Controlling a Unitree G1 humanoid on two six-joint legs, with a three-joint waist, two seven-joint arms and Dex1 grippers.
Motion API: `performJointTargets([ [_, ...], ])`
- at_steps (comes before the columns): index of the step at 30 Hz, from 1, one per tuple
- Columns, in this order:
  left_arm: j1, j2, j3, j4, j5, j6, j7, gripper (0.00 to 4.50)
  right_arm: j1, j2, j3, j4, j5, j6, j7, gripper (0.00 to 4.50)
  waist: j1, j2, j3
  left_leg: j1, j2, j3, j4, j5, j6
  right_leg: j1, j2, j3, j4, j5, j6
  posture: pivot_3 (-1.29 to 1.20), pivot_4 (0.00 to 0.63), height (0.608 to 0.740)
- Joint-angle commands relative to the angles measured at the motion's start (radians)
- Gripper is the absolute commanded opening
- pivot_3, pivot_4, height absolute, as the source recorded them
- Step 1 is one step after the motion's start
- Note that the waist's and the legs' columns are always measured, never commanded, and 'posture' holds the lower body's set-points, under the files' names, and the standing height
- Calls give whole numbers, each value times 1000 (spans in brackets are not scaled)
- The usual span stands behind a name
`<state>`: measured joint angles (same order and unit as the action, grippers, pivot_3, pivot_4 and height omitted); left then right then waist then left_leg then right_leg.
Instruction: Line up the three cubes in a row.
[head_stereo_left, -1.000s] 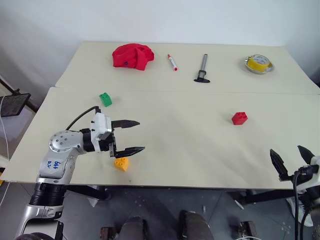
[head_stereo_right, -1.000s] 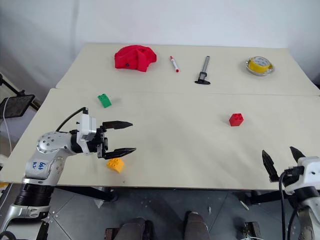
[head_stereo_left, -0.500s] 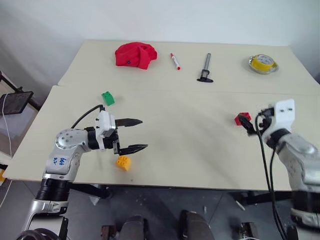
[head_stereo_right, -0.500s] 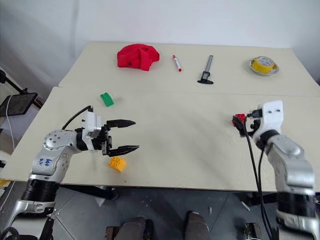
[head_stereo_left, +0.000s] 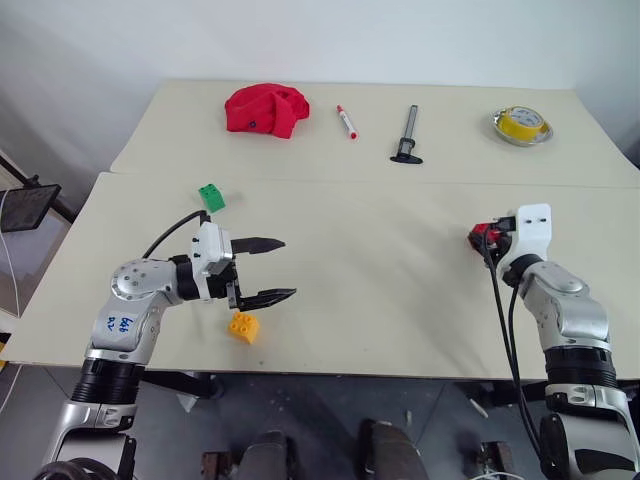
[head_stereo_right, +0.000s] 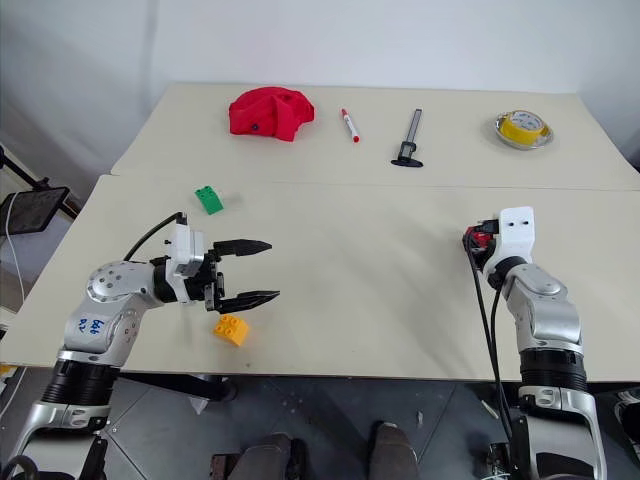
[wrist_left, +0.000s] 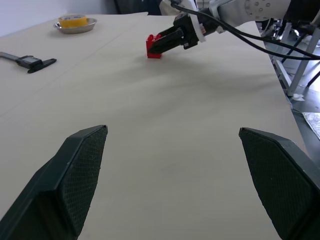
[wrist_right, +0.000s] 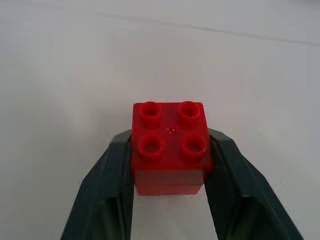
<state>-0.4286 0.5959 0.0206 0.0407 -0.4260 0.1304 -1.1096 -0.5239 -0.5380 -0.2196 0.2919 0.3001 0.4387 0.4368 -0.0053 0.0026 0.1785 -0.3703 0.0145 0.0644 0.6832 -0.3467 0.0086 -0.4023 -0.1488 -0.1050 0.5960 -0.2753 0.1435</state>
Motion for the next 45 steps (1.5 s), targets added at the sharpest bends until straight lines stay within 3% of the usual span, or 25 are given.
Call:
performJointTargets([
  [1, 13, 20, 22, -38, 1, -2, 5, 4500, -11, -79, 98, -187, 113, -64, 398, 1505, 0, 1, 0, 0, 0, 0, 0, 0, 0, 0, 0, 0, 0, 0, 0, 0, 150, 740],
  [3, 14, 21, 19, -27, 4, -7, 4, 4500, -18, -149, 204, -194, 94, -148, 647, 1505, 1, 2, 1, 0, 0, 0, 0, 0, 0, -1, 0, 0, 0, 0, 0, 0, 150, 740],
  [6, 10, 15, 11, -22, 6, -4, 9, 4500, -78, -207, 358, -52, -24, -281, 858, 1505, 3, 0, 1, 0, 0, 0, 0, -1, 0, 0, 0, 0, -1, 0, 1, 0, 150, 740],
  [10, 17, 17, -2, -51, -10, 34, 1, 4500, -151, -171, 452, 134, -110, -459, 972, 1505, 4, 0, 1, 0, -1, 0, 2, -1, 1, 2, 0, 0, -2, 1, 1, 0, 150, 740],
  [14, 30, 22, 12, -60, -5, 36, 6, 4500, -197, -111, 446, 255, -109, -548, 1020, 1505, -4, -1, 1, 0, 0, 0, 1, -1, 1, 1, 0, -1, -1, 1, 1, 0, 150, 740],
  [17, 37, 23, 33, -64, -6, 36, 24, 4500, -214, -90, 437, 300, -114, -577, 1039, 1505, -7, -1, 1, 1, 0, 0, 1, -1, 0, 1, 0, -2, -1, 1, 1, 0, 150, 740],
  [22, 71, -2, 108, -76, -31, 38, 117, 4500, -222, -61, 399, 317, -83, -578, 1045, 3095, -11, -1, 1, 1, 0, -1, 1, -1, 0, 1, 0, -2, 0, 1, 1, 0, 150, 740],
  [26, 157, -50, 294, -52, -68, 11, 284, 4500, -168, -71, 292, 188, 29, -554, 1033, 4407, -16, -1, 1, 1, 1, -2, 1, -1, 0, 1, 0, -2, 0, 1, 1, 0, 150, 740],
  [30, 333, -102, 470, -26, -45, -52, 443, 4500, -17, -12, 134, -35, 221, -506, 956, 4461, -17, -1, 1, 1, 1, -4, 1, -2, -2, 1, 0, -5, 2, 1, 2, 0, 150, 740],
  [35, 512, -204, 638, -9, -69, -111, 601, 4500, 146, 42, 58, -175, 240, -538, 821, 4461, -17, -1, 1, 1, 1, -3, 1, -3, -2, 2, 0, -5, 0, 1, 2, 0, 150, 740],
  [42, 591, -282, 562, -151, -43, -115, 656, 4500, 224, 4, -7, -153, 214, -639, 797, 4461, 25, -3, 0, 3, 1, -2, 2, -4, 0, 5, -2, -3, -3, 1, 1, 0, 150, 740],
  [45, 506, -283, 459, -206, 5, -73, 710, 4500, 268, -27, -15, -166, 212, -648, 807, 4461, 32, -3, 0, 3, 1, -1, 2, -4, 0, 5, -2, -3, -2, 2, 1, 0, 150, 740],
])
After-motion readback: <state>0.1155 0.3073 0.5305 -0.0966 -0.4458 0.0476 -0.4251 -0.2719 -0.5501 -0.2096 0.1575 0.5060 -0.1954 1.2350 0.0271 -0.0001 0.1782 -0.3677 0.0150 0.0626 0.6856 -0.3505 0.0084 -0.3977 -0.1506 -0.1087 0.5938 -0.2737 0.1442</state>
